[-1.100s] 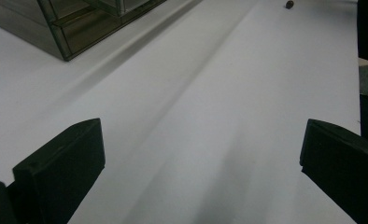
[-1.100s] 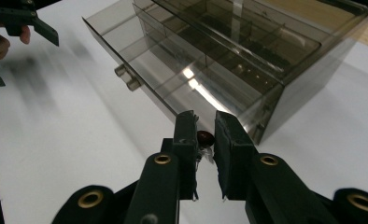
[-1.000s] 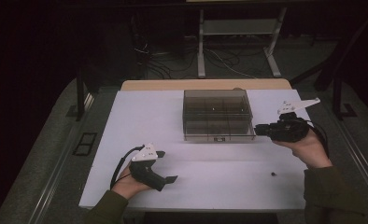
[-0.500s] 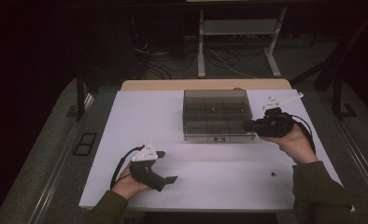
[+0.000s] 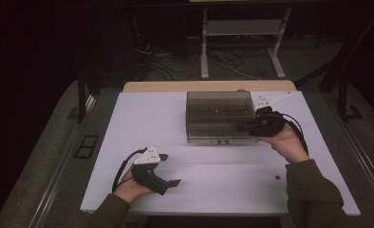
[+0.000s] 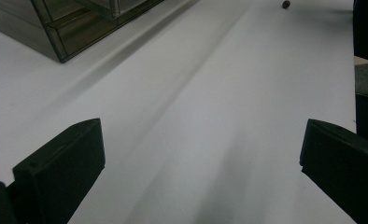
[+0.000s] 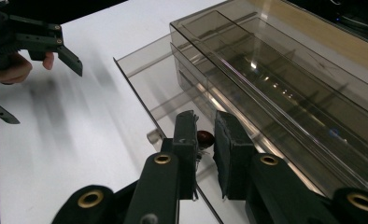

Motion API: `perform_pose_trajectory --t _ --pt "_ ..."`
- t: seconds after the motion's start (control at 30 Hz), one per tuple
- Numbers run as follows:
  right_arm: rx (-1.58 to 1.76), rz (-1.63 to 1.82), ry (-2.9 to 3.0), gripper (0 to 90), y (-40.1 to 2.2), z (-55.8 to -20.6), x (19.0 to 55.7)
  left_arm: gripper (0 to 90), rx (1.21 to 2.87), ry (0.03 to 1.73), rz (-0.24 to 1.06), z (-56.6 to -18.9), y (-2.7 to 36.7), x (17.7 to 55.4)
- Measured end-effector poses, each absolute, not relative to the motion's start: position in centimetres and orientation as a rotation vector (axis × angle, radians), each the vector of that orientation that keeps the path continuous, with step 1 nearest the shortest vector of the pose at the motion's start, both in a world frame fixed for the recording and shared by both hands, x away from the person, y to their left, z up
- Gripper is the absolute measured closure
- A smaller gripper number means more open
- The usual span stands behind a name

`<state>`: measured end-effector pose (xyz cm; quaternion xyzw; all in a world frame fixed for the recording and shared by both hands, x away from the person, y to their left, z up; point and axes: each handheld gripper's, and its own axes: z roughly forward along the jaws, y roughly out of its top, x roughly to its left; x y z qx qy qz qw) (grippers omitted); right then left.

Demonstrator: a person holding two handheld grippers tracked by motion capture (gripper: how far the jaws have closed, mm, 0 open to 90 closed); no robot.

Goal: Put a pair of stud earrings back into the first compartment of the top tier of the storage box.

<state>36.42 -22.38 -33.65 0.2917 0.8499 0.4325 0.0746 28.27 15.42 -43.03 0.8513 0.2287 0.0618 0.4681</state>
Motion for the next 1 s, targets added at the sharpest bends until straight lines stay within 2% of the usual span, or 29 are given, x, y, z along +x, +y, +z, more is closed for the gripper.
perform_pose_trajectory --t 1.0 --pt "0.84 1.273 2.641 77.8 -14.5 -35.6 38.8 0.0 2.072 0.571 0.146 -43.0 15.4 28.2"
